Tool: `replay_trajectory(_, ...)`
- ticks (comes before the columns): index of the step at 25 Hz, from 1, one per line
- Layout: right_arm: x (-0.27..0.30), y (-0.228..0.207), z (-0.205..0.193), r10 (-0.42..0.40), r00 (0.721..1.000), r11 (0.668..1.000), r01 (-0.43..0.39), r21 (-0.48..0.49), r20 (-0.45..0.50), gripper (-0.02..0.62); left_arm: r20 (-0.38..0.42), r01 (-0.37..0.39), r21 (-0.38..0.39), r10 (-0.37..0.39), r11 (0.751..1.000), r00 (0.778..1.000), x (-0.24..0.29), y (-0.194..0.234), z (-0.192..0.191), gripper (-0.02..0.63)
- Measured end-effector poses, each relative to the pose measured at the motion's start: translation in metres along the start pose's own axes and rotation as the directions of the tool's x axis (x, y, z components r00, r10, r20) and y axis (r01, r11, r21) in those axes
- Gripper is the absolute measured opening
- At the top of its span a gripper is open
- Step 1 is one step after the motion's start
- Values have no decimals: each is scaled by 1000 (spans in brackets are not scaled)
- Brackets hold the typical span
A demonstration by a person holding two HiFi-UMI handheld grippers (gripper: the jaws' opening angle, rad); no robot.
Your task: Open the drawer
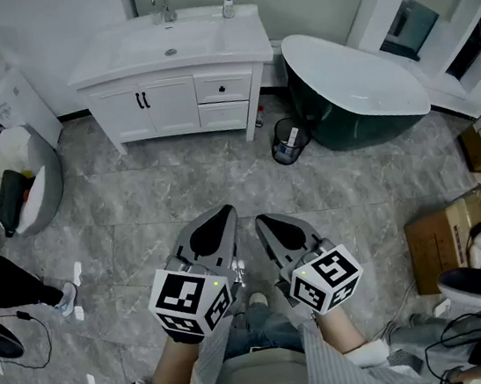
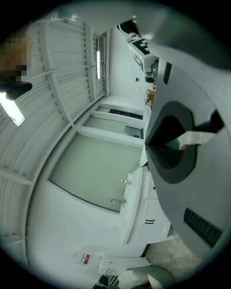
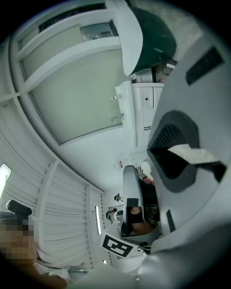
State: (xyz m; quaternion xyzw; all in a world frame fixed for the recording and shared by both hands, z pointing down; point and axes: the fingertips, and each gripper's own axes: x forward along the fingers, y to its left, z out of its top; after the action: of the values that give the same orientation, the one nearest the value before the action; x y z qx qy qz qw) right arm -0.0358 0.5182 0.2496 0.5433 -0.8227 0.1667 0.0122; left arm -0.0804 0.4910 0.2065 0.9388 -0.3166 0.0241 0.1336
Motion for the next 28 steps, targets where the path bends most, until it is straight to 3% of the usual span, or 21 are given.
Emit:
replay_trajectory(19,-39,-25,-4,72,997,997,-72,9,-3,8,26,-83,6,83,997,996,9,-42,-11,17)
replay_trajectory(28,-28,-33,-10,80,997,997,-79,19,-16,8,32,-98,4,98,995,995,17,-32,-13,17)
